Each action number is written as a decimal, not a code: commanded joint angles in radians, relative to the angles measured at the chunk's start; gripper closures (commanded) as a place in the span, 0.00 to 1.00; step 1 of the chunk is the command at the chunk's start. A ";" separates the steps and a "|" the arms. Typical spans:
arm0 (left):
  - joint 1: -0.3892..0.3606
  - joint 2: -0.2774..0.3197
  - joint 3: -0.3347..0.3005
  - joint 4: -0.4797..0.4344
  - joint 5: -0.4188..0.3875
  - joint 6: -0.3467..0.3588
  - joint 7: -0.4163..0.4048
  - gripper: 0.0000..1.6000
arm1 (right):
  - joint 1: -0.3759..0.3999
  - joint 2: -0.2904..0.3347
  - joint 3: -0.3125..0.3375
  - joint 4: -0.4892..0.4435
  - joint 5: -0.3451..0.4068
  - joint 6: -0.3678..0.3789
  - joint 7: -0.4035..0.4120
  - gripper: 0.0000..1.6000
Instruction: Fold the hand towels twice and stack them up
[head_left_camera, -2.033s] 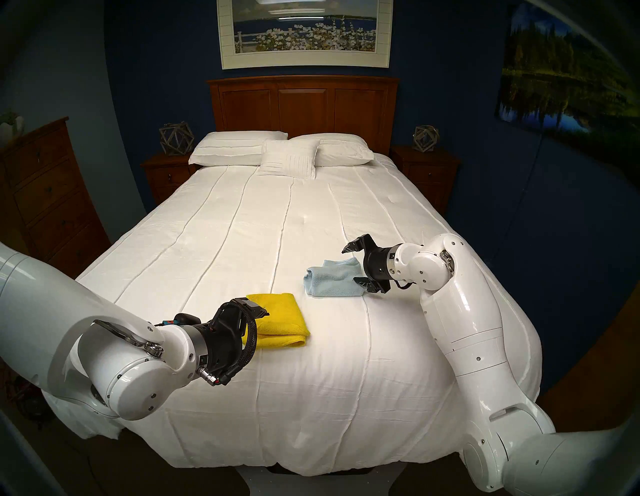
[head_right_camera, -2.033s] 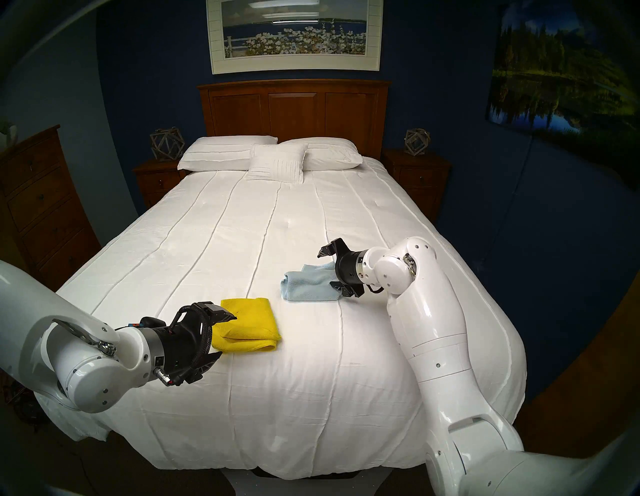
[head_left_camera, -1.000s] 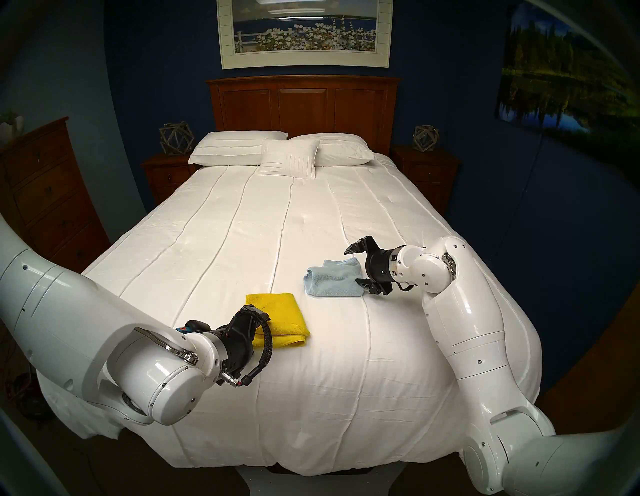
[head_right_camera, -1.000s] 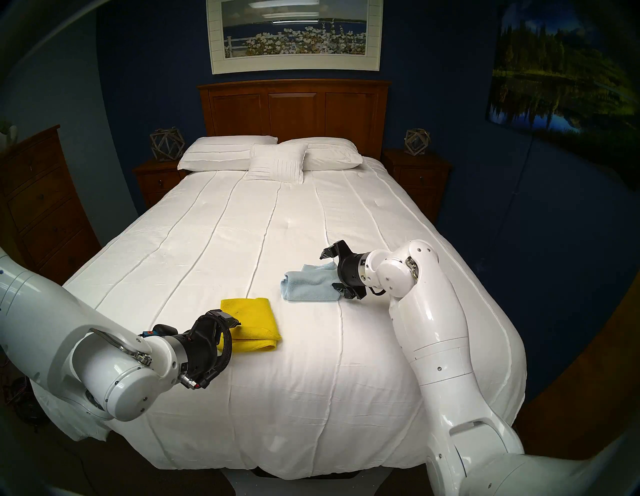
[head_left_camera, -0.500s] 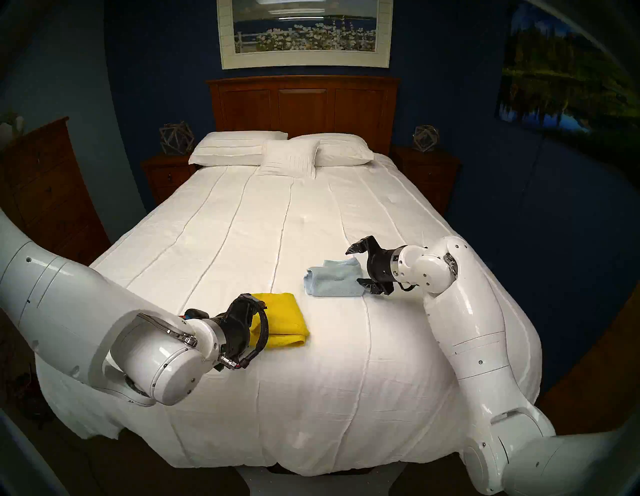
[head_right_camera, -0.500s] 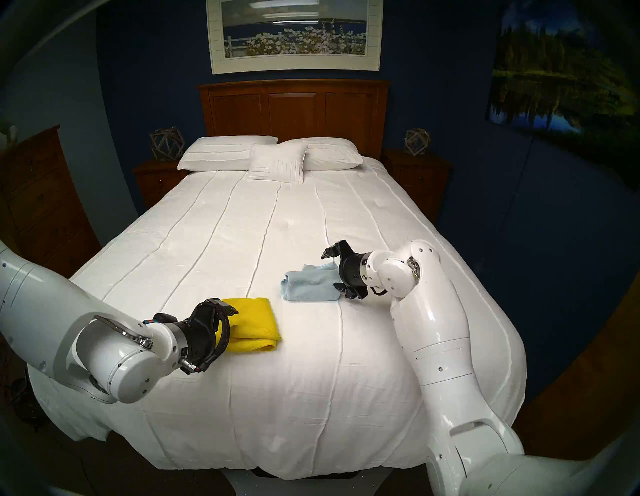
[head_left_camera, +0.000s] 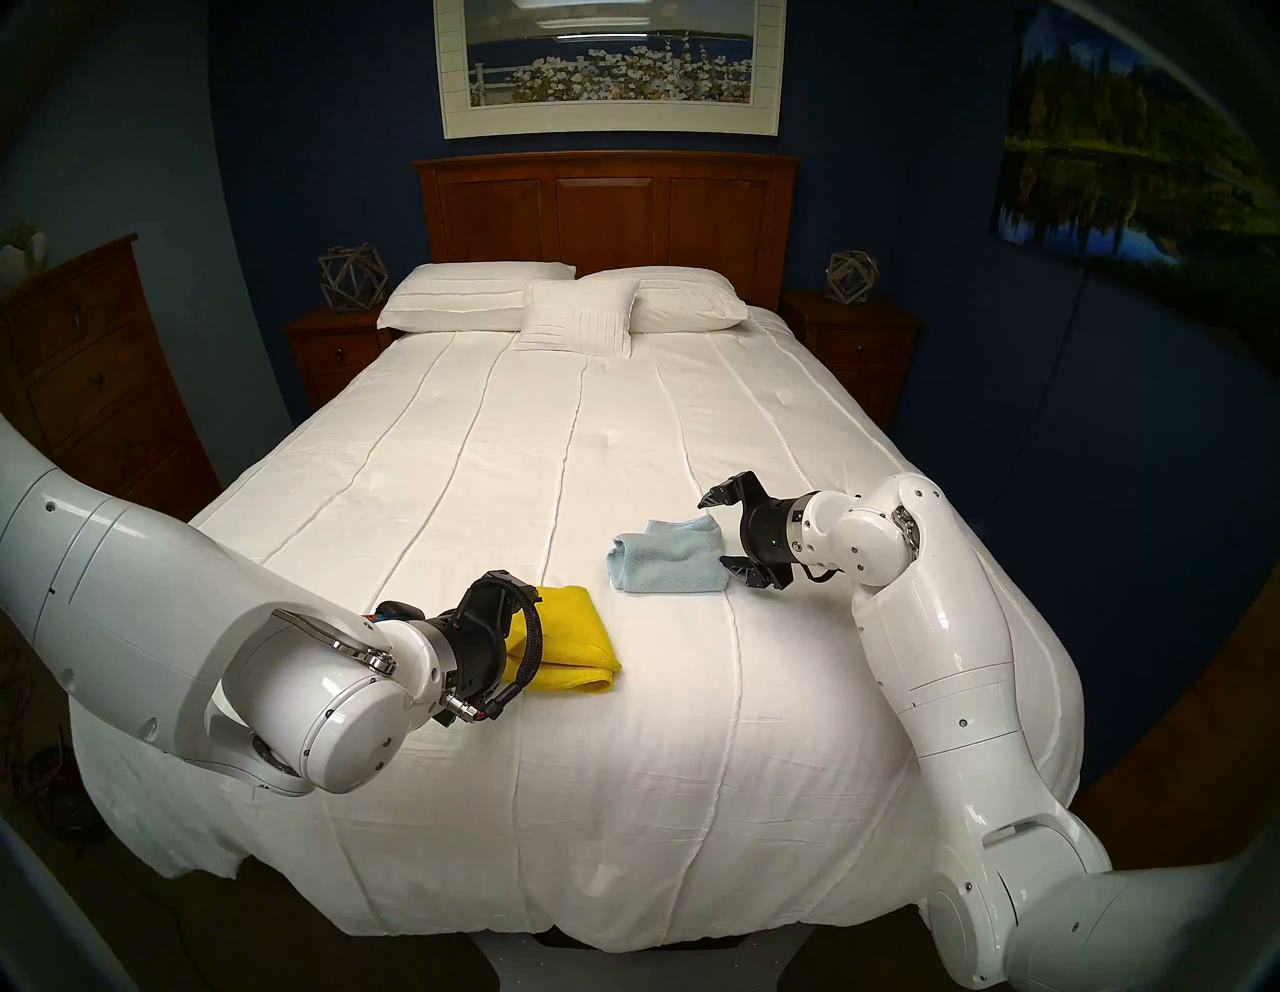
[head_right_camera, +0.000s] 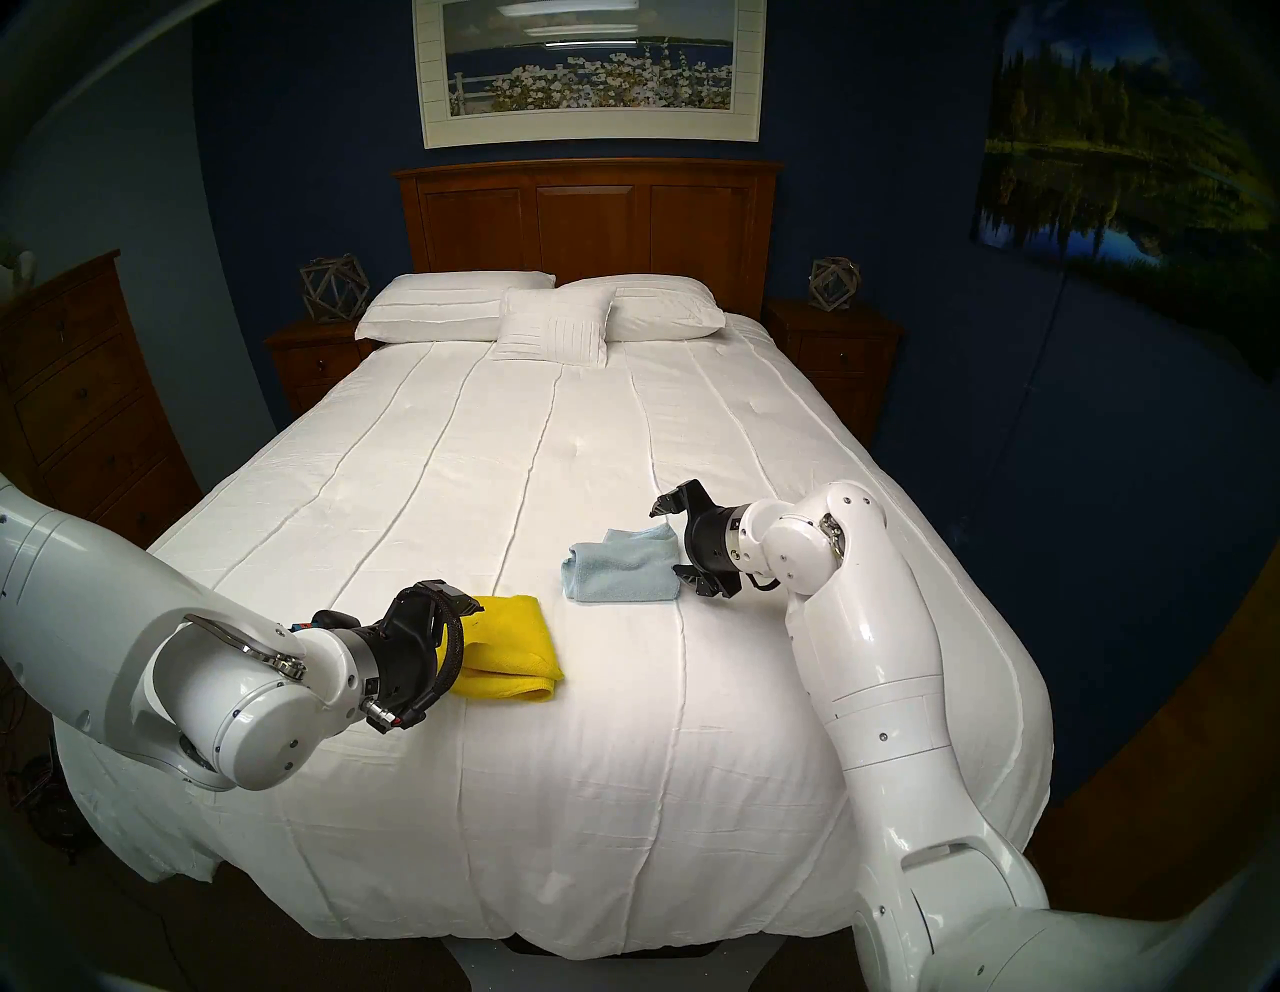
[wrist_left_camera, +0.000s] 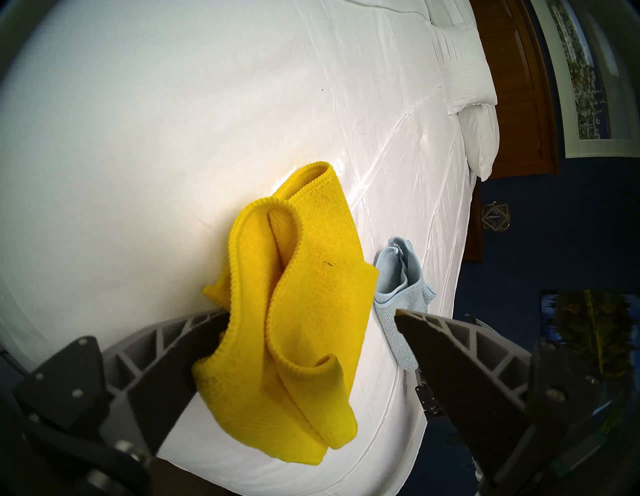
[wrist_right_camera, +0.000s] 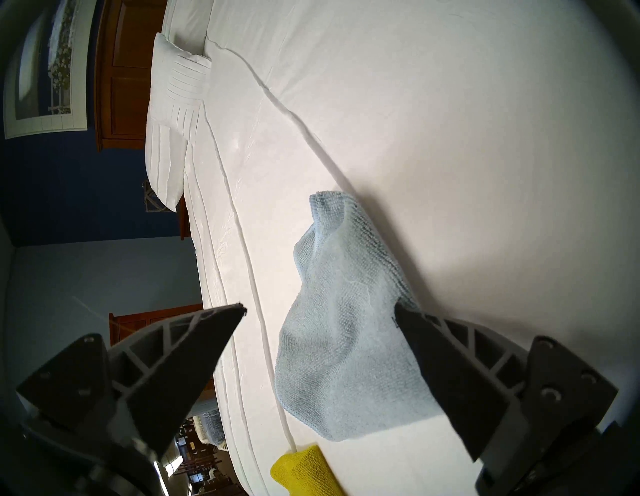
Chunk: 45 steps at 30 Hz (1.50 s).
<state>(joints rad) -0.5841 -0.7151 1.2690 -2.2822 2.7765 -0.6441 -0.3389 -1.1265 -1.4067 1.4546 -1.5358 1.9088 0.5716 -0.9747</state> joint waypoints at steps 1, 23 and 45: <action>-0.009 -0.014 -0.033 0.016 -0.010 0.003 0.008 0.00 | -0.001 0.004 0.009 -0.018 0.003 0.002 0.009 0.00; -0.007 -0.053 -0.062 0.066 -0.033 0.056 0.065 0.87 | -0.023 0.004 0.061 -0.059 0.036 0.012 -0.020 0.00; -0.042 -0.182 -0.199 0.287 -0.016 0.145 0.170 1.00 | -0.083 0.004 0.133 -0.122 0.067 0.006 -0.054 0.00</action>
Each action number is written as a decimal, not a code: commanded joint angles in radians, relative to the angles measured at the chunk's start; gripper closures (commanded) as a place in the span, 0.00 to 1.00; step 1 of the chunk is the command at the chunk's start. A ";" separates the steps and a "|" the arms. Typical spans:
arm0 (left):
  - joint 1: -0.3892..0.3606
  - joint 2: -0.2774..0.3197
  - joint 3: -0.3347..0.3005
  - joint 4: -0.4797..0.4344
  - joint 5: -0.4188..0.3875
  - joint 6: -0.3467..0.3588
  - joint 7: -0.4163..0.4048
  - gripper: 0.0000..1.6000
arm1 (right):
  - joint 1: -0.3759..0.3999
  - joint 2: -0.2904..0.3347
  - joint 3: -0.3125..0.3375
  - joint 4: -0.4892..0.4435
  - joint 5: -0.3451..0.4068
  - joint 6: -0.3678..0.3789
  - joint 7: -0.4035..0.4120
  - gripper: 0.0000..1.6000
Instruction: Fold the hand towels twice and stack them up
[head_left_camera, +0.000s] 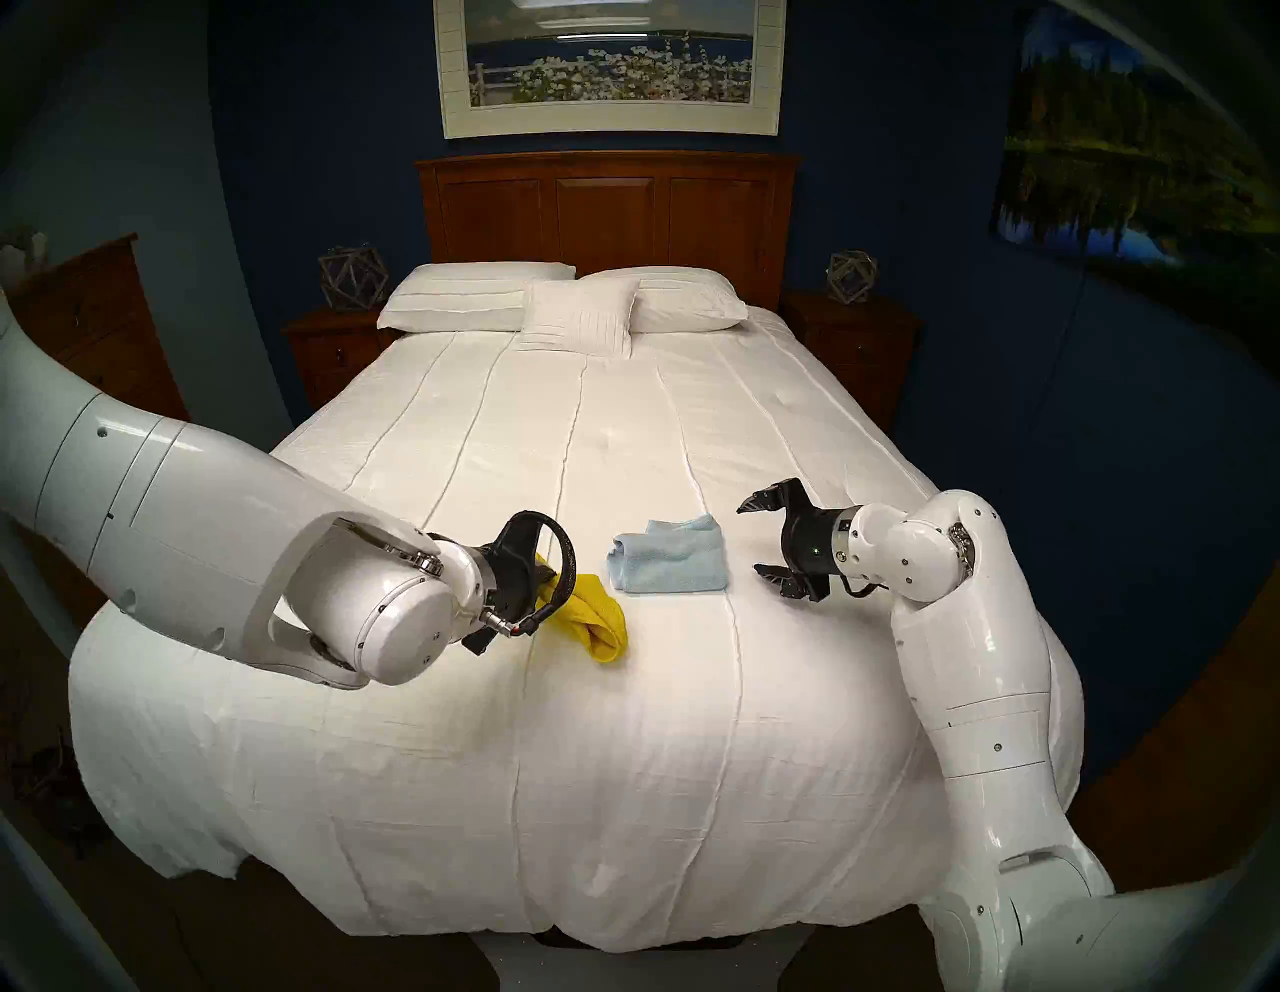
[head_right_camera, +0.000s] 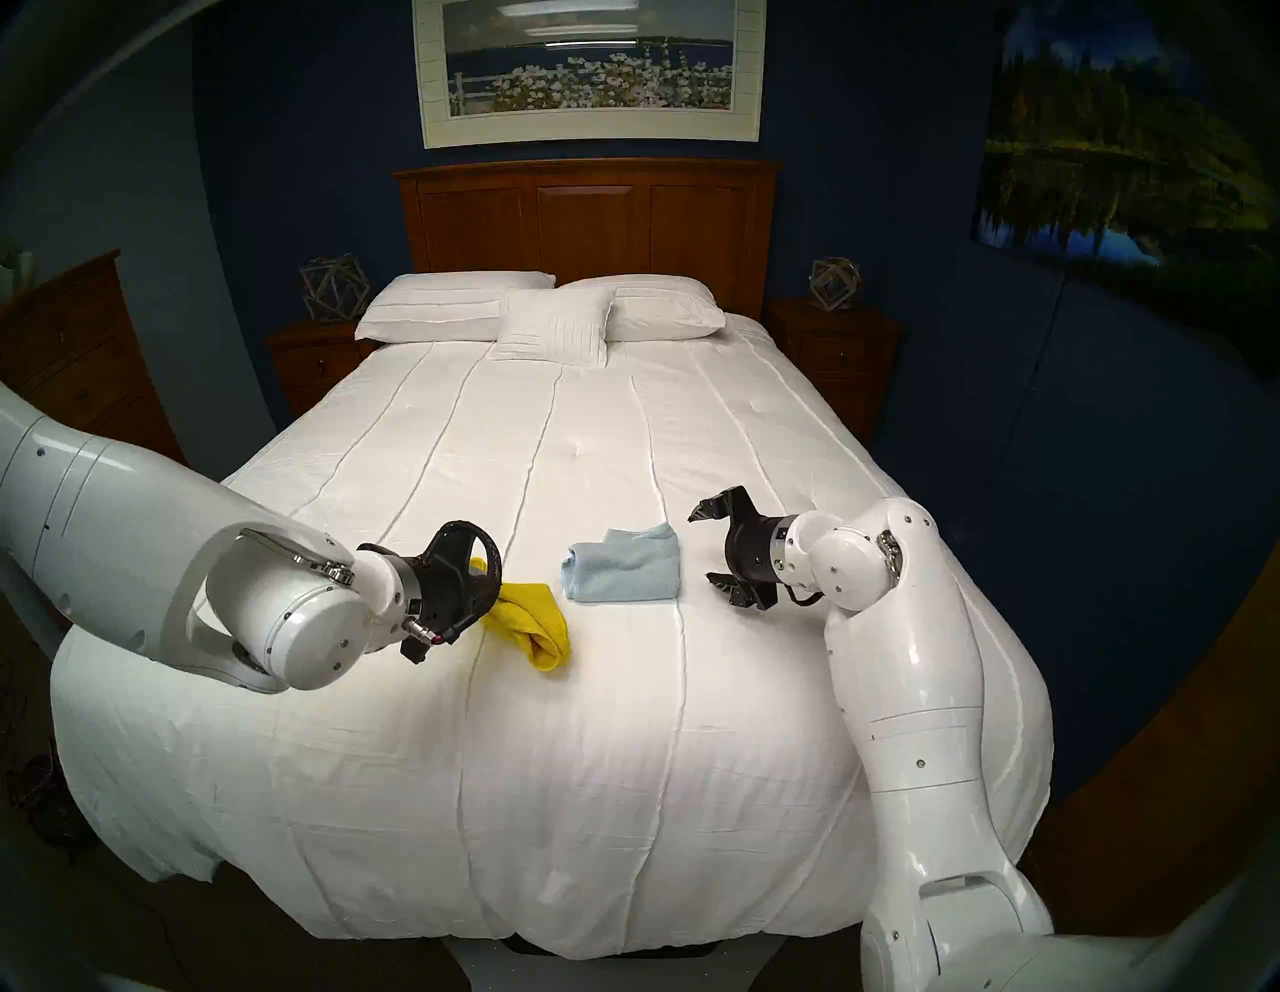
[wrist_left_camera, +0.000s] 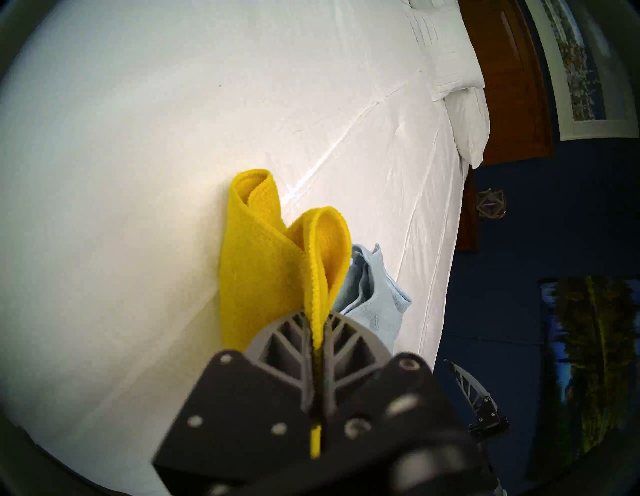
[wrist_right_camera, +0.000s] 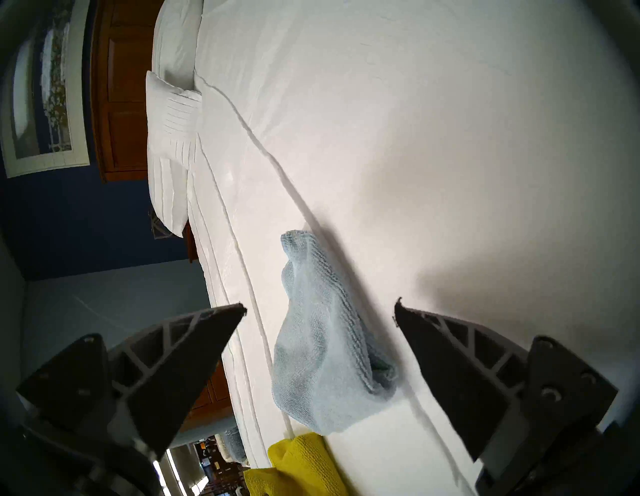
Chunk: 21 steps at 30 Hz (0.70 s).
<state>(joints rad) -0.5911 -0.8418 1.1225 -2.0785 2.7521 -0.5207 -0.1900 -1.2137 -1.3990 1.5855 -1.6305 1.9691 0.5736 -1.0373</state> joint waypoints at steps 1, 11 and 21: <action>-0.032 -0.066 -0.061 0.113 0.009 0.032 0.029 1.00 | 0.003 -0.004 0.003 -0.027 0.007 0.003 0.008 0.00; -0.034 -0.165 -0.161 0.279 0.012 0.086 0.104 1.00 | -0.011 0.006 0.039 -0.034 0.025 0.005 0.007 0.00; 0.024 -0.290 -0.248 0.450 0.007 0.126 0.161 1.00 | -0.002 0.036 0.096 -0.010 0.034 0.006 0.002 0.00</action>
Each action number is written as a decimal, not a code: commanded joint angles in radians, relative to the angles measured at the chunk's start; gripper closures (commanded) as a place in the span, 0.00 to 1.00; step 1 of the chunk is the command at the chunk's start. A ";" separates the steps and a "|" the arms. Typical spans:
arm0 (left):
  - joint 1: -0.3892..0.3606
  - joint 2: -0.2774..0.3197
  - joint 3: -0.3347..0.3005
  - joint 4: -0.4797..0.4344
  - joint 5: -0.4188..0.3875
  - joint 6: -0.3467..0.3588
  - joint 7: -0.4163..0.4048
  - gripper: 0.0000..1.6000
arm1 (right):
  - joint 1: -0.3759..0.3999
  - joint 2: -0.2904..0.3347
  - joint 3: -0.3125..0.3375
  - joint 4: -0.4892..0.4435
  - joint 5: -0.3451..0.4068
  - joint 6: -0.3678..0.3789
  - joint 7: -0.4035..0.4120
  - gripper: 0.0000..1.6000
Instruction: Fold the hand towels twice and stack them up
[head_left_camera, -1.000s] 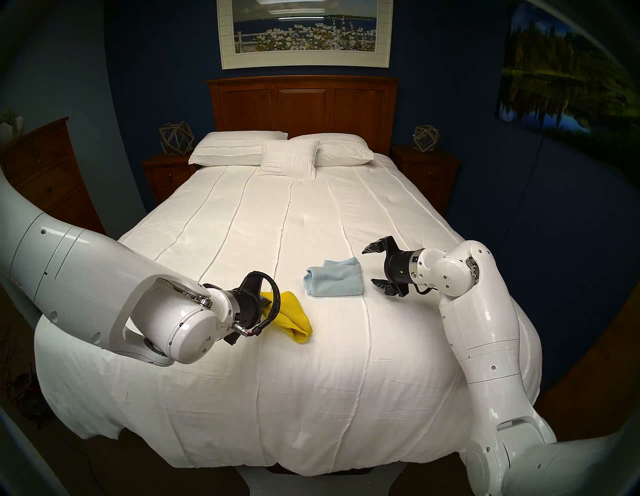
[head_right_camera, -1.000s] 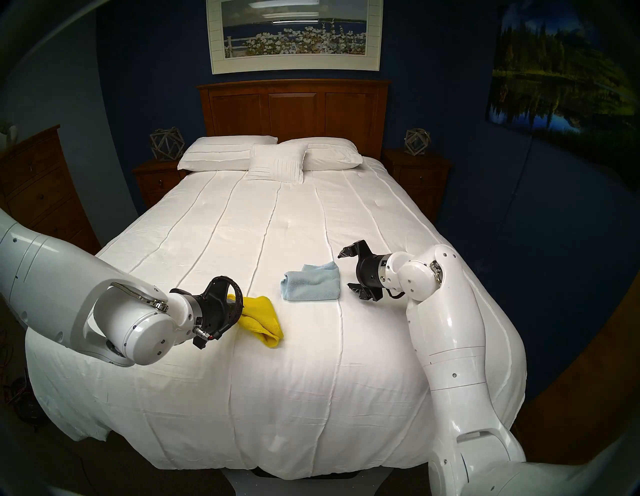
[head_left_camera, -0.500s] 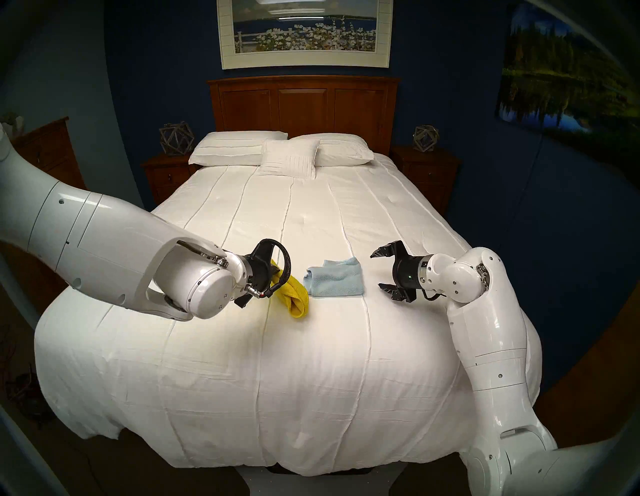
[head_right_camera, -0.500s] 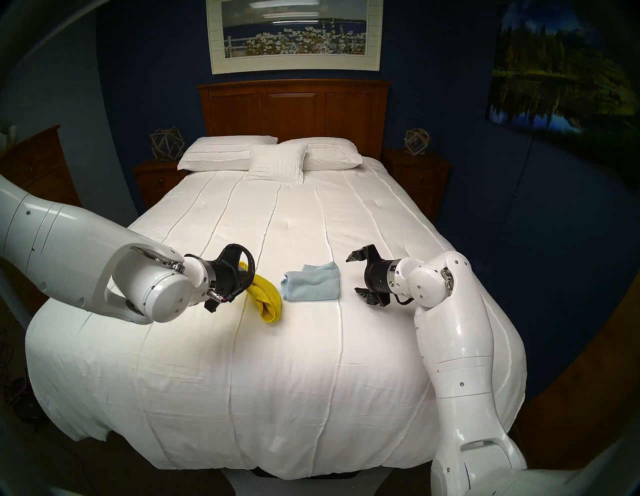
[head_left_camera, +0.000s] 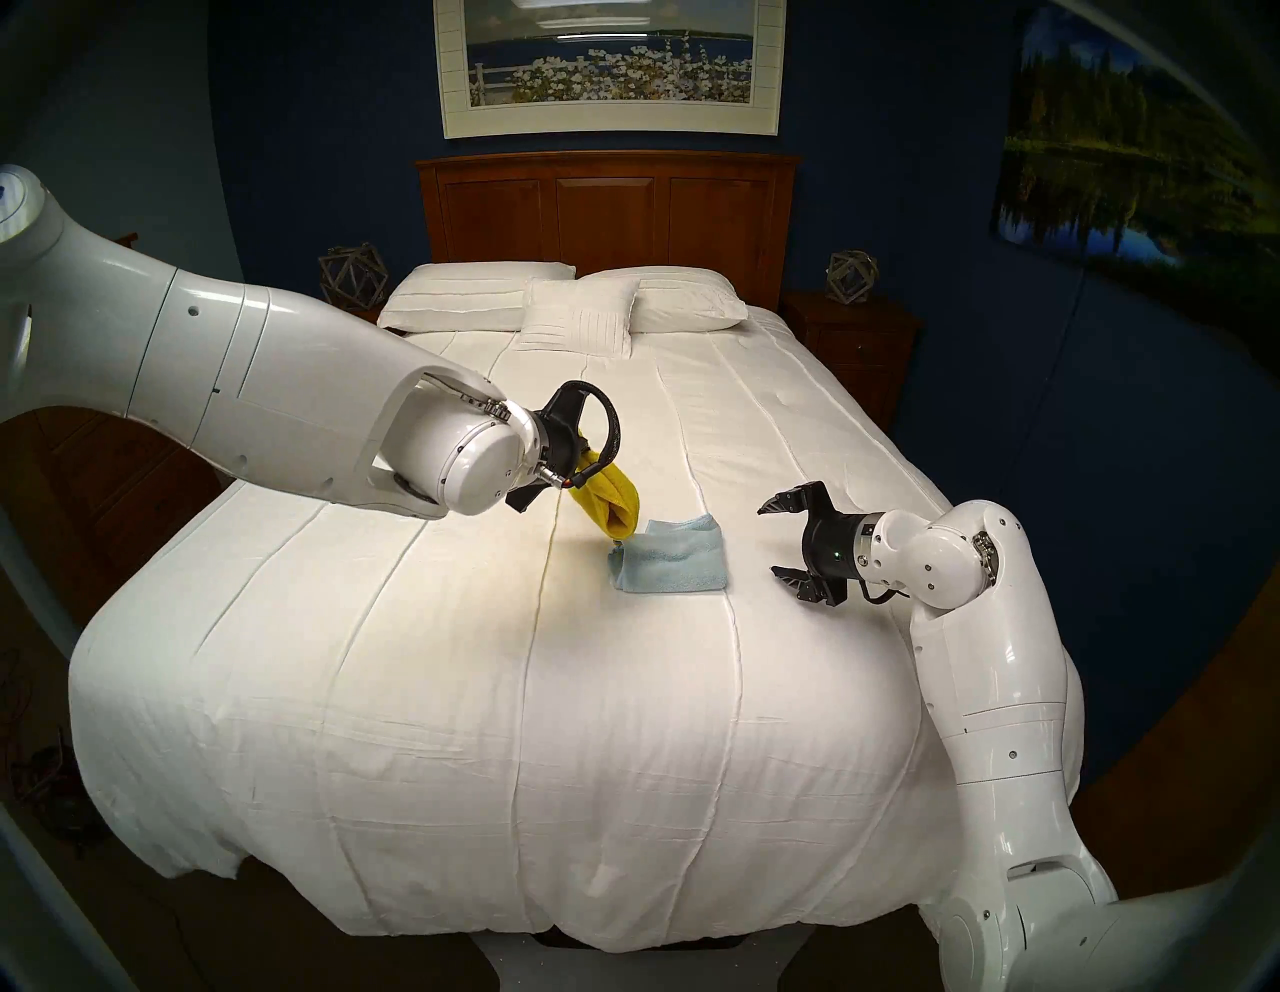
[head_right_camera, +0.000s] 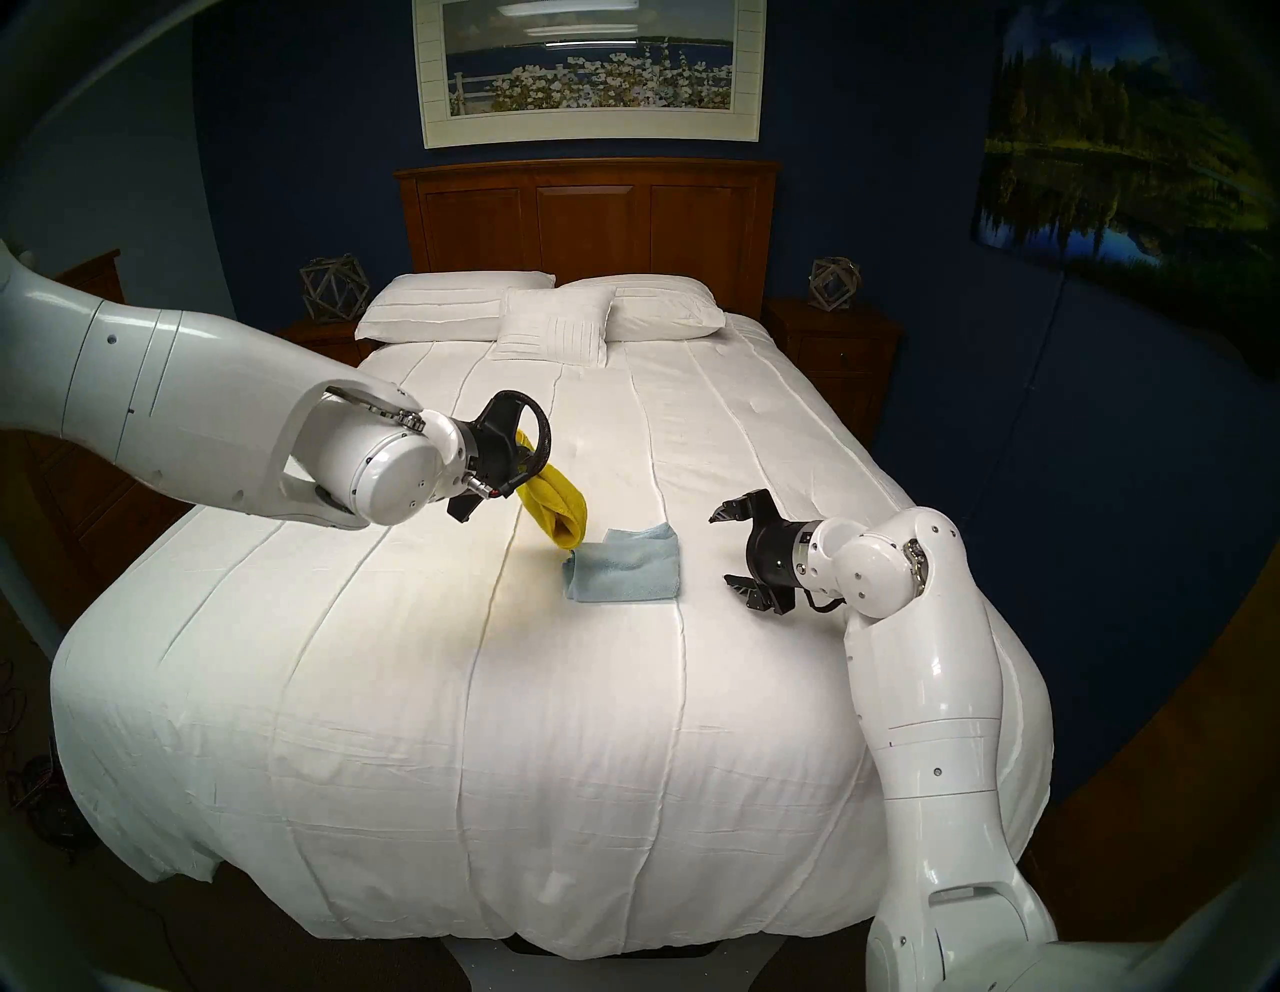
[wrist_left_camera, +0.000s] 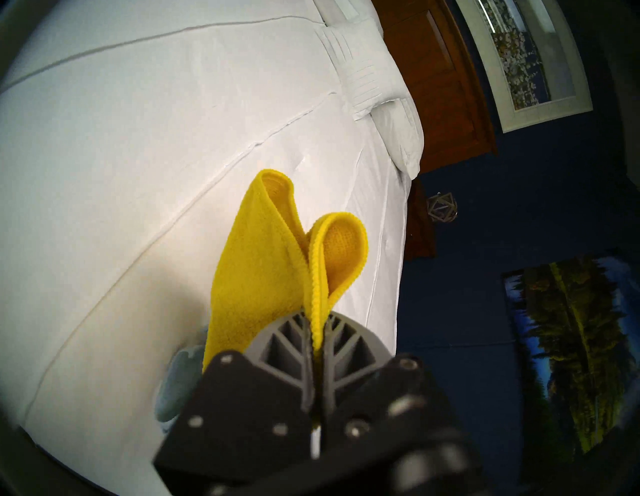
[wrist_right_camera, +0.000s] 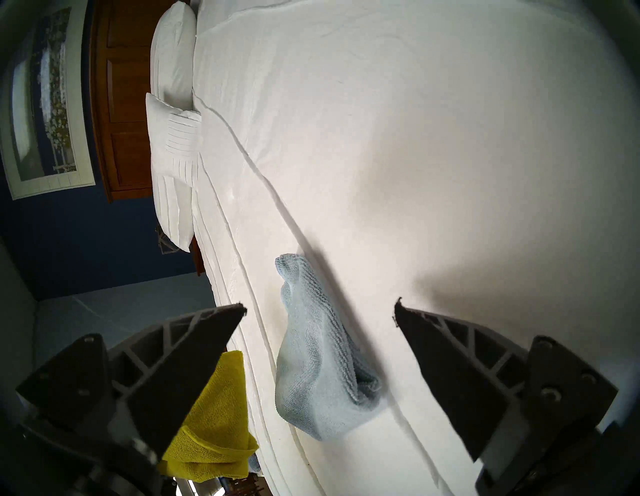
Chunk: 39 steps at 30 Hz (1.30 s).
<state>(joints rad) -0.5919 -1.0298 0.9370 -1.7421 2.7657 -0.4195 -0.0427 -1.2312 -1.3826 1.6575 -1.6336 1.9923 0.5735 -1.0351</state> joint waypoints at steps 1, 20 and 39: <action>0.031 -0.112 -0.068 0.127 -0.008 0.027 0.018 1.00 | 0.015 0.022 0.027 -0.005 0.011 0.008 -0.001 0.00; 0.207 -0.320 -0.146 0.425 0.006 0.187 0.047 1.00 | 0.018 0.033 0.057 0.019 0.026 0.025 -0.003 0.00; 0.309 -0.351 -0.139 0.555 0.023 0.408 0.097 1.00 | 0.017 0.031 0.069 0.015 0.039 0.027 -0.028 0.00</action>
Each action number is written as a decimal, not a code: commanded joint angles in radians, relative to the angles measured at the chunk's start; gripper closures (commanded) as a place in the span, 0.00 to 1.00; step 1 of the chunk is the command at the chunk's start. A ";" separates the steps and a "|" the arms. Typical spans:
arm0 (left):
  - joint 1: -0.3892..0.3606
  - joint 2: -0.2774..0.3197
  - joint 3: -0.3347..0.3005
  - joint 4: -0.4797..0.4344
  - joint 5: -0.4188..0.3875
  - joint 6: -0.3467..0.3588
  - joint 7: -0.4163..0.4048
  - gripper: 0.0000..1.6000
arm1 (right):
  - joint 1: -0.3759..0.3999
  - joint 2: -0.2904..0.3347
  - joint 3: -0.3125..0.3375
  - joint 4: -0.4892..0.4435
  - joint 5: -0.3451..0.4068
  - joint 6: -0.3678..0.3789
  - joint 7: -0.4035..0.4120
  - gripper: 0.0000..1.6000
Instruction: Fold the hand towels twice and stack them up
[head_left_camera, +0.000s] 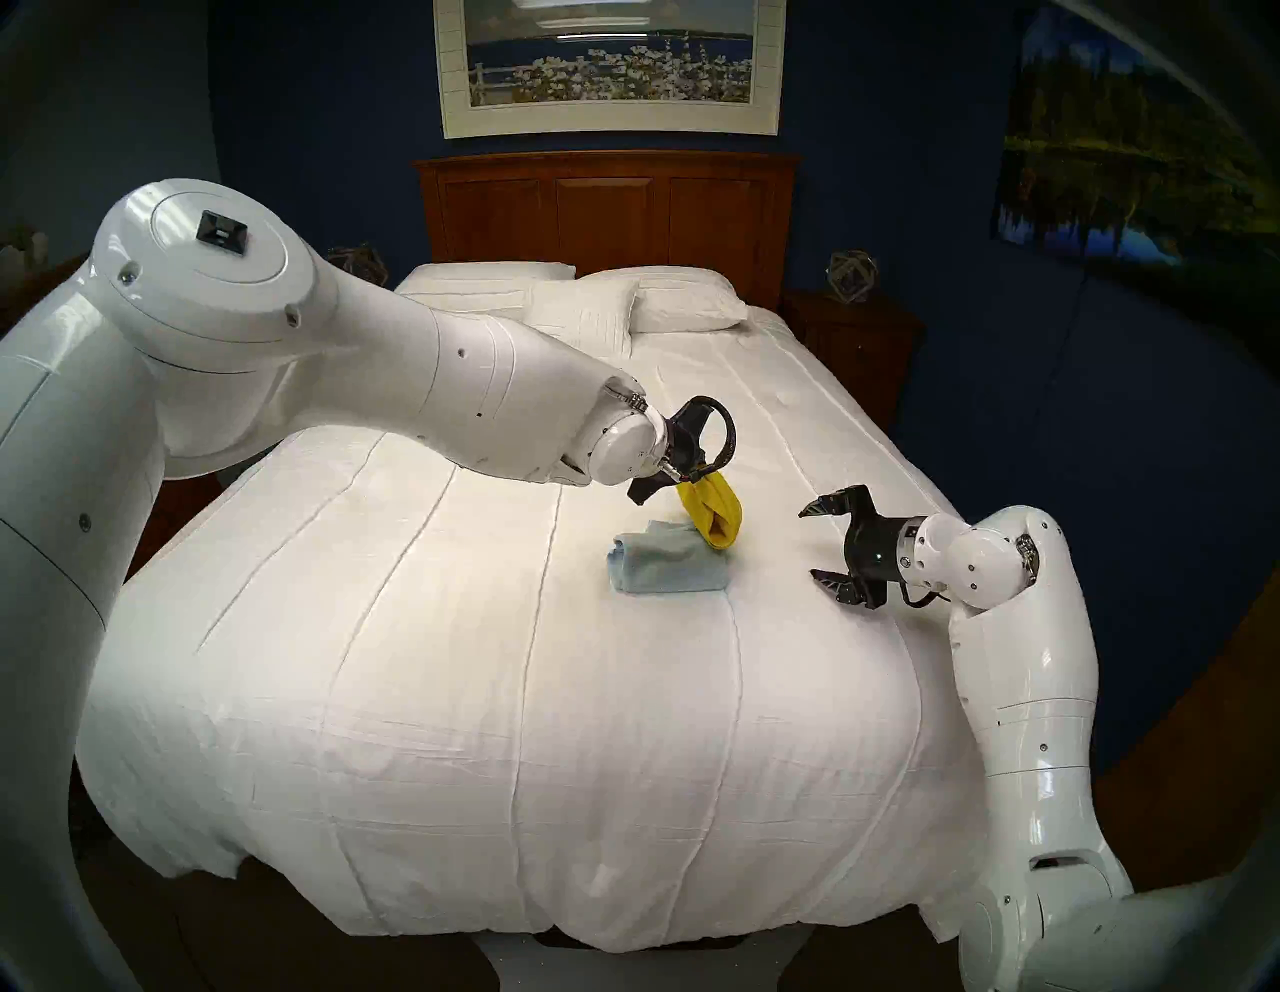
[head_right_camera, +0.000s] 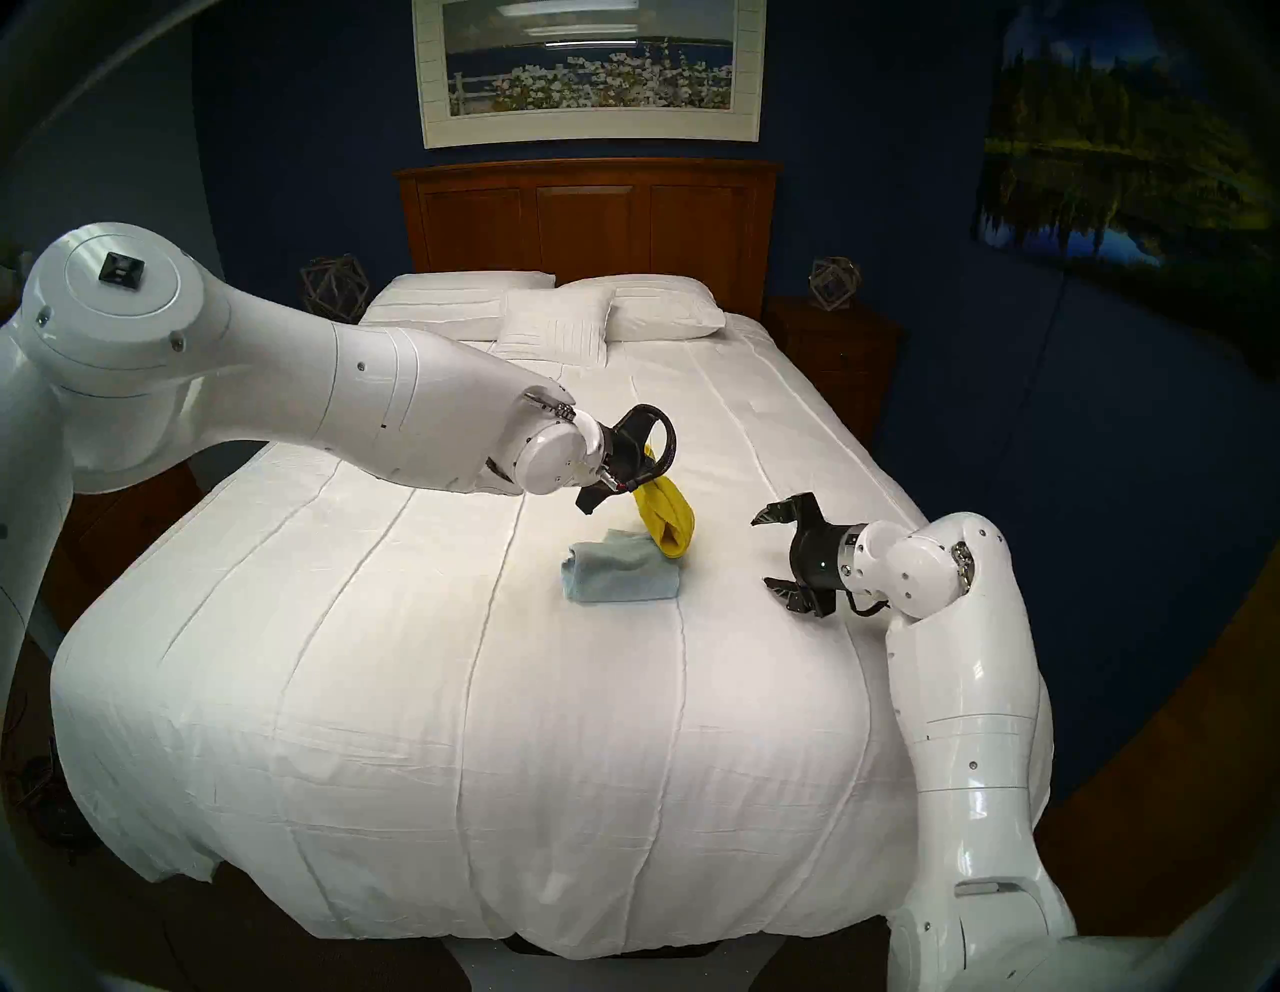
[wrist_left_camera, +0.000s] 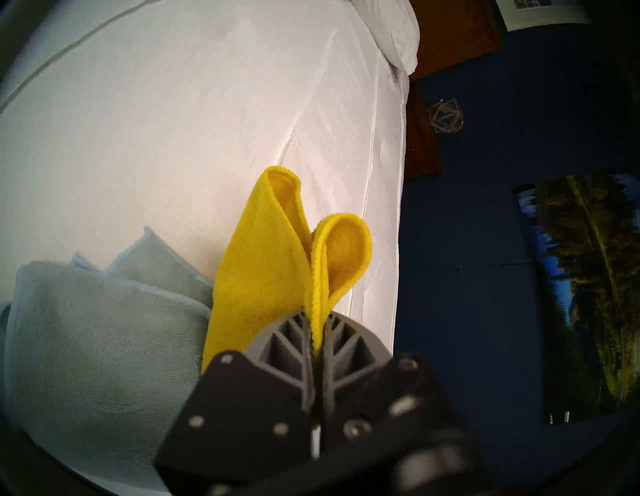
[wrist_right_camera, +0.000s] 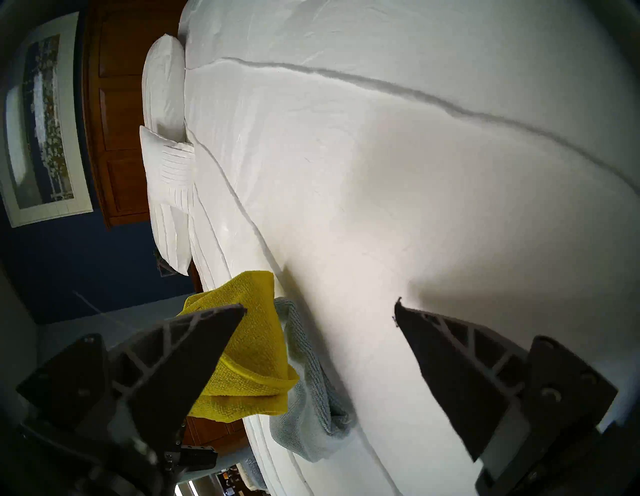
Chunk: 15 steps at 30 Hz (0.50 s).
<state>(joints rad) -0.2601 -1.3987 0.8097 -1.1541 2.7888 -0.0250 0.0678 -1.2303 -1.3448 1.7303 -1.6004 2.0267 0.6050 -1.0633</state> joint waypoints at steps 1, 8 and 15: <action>-0.033 0.033 -0.009 -0.064 0.001 0.002 -0.016 1.00 | 0.016 -0.007 -0.004 -0.018 0.003 -0.004 -0.001 0.00; -0.079 0.112 0.001 -0.209 0.002 -0.056 -0.027 1.00 | 0.021 -0.010 -0.004 -0.019 0.001 -0.002 -0.007 0.00; -0.088 0.159 0.008 -0.289 -0.009 -0.126 -0.039 1.00 | 0.016 -0.015 -0.010 -0.029 -0.001 -0.003 -0.013 0.00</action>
<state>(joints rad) -0.2999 -1.3064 0.8191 -1.3960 2.7926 -0.0975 0.0498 -1.2279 -1.3539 1.7272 -1.6017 2.0269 0.6064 -1.0757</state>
